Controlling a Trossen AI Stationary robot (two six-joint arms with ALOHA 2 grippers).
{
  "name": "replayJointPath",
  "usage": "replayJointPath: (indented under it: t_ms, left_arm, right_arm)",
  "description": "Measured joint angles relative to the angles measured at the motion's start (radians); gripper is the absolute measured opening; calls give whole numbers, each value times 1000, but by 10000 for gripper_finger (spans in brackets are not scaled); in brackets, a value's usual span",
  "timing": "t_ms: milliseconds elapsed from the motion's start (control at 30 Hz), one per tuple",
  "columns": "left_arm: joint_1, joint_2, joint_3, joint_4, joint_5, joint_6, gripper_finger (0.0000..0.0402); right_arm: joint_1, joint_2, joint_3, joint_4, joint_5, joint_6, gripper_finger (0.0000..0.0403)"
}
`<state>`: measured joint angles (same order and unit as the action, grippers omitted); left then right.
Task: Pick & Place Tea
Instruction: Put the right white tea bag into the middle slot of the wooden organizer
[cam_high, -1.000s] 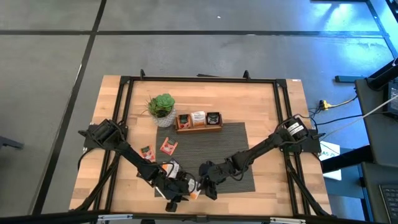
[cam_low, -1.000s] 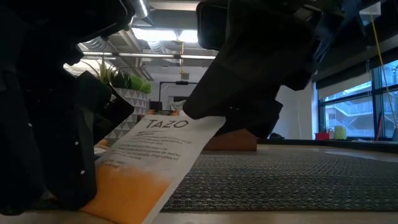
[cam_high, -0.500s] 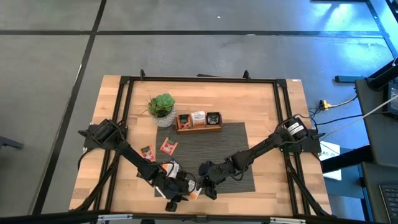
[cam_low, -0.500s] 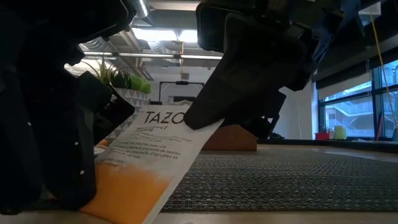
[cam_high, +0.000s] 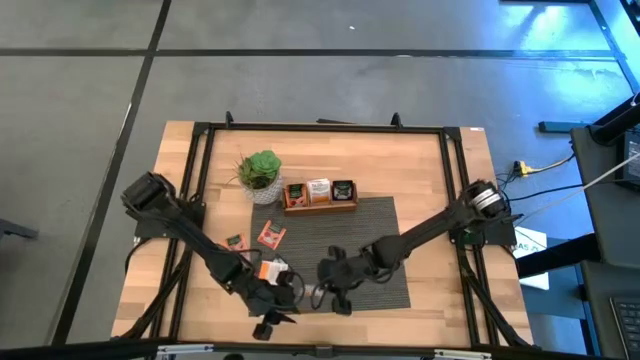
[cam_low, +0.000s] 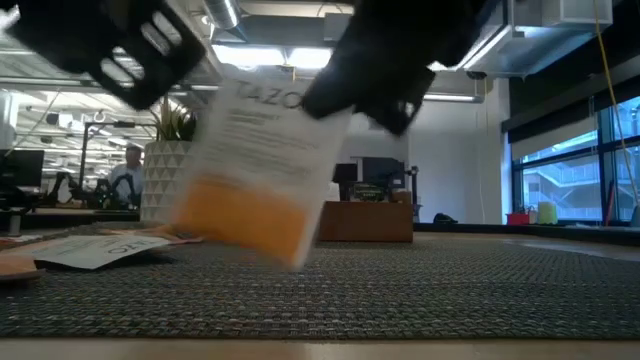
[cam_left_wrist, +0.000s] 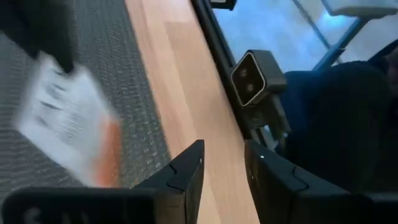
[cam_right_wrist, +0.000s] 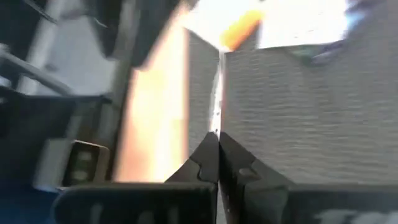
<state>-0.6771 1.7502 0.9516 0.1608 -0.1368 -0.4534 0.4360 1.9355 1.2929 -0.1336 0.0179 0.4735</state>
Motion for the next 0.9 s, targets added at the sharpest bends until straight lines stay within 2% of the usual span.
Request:
replayJointPath:
  t_ms: [233, 467, 600, 733, 900]
  left_arm:
    - [0, -135, 2, -152, -55, 91, 107]
    - [14, -200, 2, -184, -66, 196, 111]
    - [28, -203, 2, -198, -78, 213, 108]
    - [61, -204, 2, -248, -78, 181, 109]
    - [101, -204, 2, -316, -59, 149, 111]
  right_arm:
    - [-55, -169, 47, -289, 132, -270, 2]
    - [-219, -296, 43, -453, 251, -471, 1]
    - [-347, -296, 42, -451, 231, -575, 1]
    - [-470, -248, 41, -443, 156, -658, 1]
    - [-562, -185, 41, -393, 82, -735, 0]
